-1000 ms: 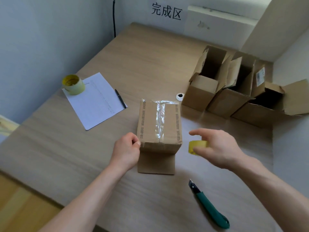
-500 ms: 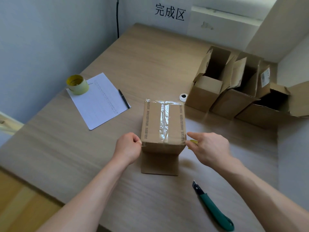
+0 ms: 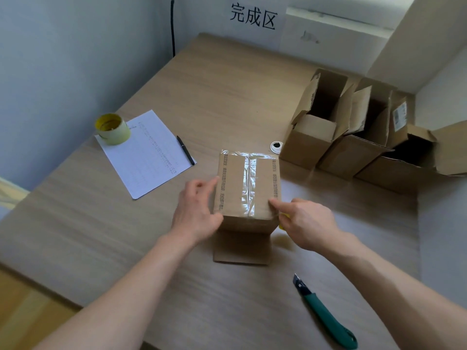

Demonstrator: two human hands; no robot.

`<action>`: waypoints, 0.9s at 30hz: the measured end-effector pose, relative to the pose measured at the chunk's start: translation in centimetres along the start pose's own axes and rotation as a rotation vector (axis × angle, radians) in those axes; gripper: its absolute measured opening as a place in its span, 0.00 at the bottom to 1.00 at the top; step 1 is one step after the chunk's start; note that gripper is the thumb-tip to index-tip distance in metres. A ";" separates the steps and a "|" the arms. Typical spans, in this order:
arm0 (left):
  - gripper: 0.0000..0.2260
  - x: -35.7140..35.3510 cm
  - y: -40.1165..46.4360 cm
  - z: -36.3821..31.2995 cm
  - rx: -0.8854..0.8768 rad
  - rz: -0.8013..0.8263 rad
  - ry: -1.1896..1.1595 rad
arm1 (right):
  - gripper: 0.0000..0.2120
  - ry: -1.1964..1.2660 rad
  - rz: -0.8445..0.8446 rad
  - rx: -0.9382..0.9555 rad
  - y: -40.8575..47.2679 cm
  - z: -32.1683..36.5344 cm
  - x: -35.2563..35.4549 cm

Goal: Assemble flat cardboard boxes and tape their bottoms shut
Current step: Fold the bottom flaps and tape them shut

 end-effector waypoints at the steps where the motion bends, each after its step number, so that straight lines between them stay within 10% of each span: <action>1: 0.33 -0.5 0.4 -1.2 -0.148 0.048 0.023 | 0.18 0.008 -0.019 0.016 -0.2 0.0 -0.1; 5: 0.30 -3.9 1.9 -2.8 -0.385 0.274 0.161 | 0.25 -0.019 -0.198 0.084 -1.1 0.4 0.3; 14: 0.26 -3.8 2.5 -2.8 -0.698 0.153 0.172 | 0.21 0.006 -0.435 0.222 -1.6 1.4 1.1; 21: 0.33 -4.9 3.5 -3.8 -0.354 0.114 0.332 | 0.24 0.042 -0.411 0.159 -1.4 1.3 1.1; 27: 0.30 -4.9 3.7 -3.6 -0.500 0.104 0.285 | 0.25 0.062 -0.375 0.087 -1.2 1.3 1.0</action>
Point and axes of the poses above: each hand's wrist, its own y-axis towards the middle knuckle, its own x-axis out of the back of the hand, z = x × y, the point moved 8 cm from there along y, towards the middle knuckle, and after that the axes turned 11 degrees about -x, right-handed, at the moved point
